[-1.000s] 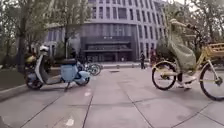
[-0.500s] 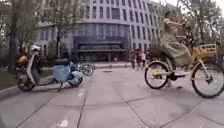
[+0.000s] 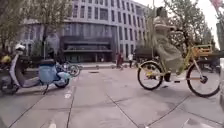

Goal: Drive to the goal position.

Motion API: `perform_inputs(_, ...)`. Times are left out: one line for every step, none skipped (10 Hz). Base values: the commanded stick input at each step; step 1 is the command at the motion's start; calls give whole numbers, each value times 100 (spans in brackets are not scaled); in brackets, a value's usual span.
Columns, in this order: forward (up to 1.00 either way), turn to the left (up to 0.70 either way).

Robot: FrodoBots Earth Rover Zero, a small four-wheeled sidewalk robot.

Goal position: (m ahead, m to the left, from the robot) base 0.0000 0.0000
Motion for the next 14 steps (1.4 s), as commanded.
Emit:
perform_inputs(0,-70)
perform_inputs(0,-70)
perform_inputs(0,-70)
perform_inputs(0,-70)
perform_inputs(0,-70)
perform_inputs(0,-70)
perform_inputs(0,-70)
perform_inputs(0,-70)
perform_inputs(0,-70)
perform_inputs(0,-70)
perform_inputs(0,-70)
perform_inputs(0,-70)
perform_inputs(0,-70)
perform_inputs(0,-70)
